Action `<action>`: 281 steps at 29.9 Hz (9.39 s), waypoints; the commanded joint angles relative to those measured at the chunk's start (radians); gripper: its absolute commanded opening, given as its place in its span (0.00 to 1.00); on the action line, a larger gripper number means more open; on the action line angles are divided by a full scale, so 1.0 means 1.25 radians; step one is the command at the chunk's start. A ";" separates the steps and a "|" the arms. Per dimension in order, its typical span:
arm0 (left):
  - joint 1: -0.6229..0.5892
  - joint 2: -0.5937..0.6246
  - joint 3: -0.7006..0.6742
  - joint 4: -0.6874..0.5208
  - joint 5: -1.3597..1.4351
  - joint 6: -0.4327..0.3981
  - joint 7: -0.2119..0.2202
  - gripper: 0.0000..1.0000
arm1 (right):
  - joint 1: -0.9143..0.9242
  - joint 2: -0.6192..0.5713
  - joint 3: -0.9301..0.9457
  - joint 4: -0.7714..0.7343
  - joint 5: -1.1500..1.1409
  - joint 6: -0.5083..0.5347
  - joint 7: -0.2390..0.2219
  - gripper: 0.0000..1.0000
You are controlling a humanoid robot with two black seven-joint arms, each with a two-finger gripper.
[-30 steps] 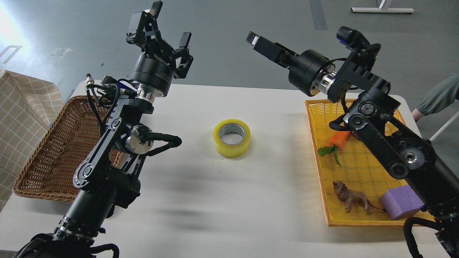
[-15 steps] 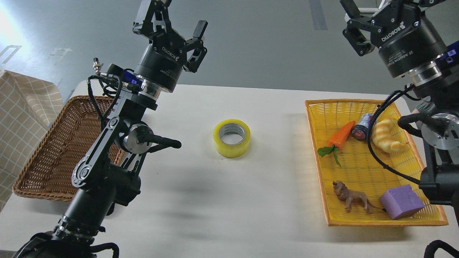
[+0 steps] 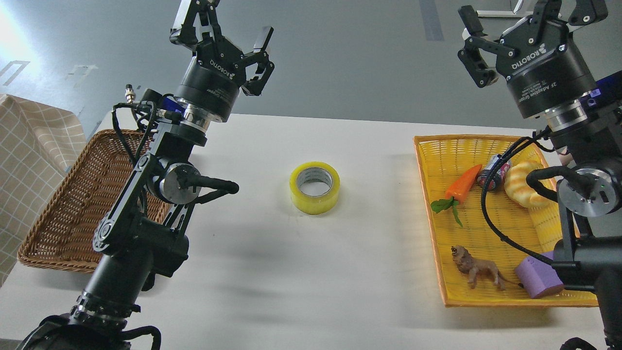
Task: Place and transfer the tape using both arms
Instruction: 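Reach the left gripper toward the tape roll on the table, then grasp the tape roll rim with the left gripper, then lift the tape roll with the left gripper and carry it over the wicker basket, then lower the tape roll into the wicker basket and open the left gripper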
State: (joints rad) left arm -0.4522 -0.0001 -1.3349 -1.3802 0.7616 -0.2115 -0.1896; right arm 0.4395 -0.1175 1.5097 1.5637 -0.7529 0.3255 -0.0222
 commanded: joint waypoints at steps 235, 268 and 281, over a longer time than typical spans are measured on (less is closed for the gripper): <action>-0.173 0.882 0.784 0.391 0.803 0.146 -0.239 0.00 | -0.143 -0.066 0.019 -0.122 -0.010 -0.027 0.005 1.00; -0.087 0.787 0.784 0.476 0.694 0.233 -0.239 0.78 | -0.169 -0.067 0.017 -0.118 -0.012 -0.027 0.003 1.00; -0.103 0.789 0.778 0.473 0.533 0.227 -0.239 0.98 | -0.181 -0.066 0.019 -0.119 -0.012 -0.028 0.004 1.00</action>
State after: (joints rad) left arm -0.5761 0.9866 -0.3621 -0.7861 1.4982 0.0742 -0.4886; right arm 0.2133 -0.1980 1.5333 1.4135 -0.7686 0.2899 -0.0180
